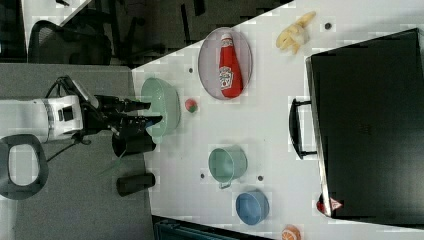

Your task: Pick ketchup from plate and place it on table.

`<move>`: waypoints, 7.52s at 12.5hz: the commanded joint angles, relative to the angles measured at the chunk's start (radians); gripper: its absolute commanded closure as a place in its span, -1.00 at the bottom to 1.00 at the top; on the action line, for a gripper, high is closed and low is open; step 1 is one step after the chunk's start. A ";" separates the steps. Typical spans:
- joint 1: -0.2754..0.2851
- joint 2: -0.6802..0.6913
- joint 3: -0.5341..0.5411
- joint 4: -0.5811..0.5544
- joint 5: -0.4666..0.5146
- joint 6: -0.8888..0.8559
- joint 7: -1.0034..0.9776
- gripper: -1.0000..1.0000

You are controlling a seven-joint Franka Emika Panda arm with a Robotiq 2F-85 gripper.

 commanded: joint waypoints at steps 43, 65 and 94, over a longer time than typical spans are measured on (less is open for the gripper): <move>-0.011 0.805 0.085 0.225 -0.043 0.629 -0.651 -1.00; -0.080 0.281 0.042 0.104 0.014 0.105 -0.537 -0.17; -0.074 0.014 0.065 -0.388 0.014 0.636 -0.287 -1.00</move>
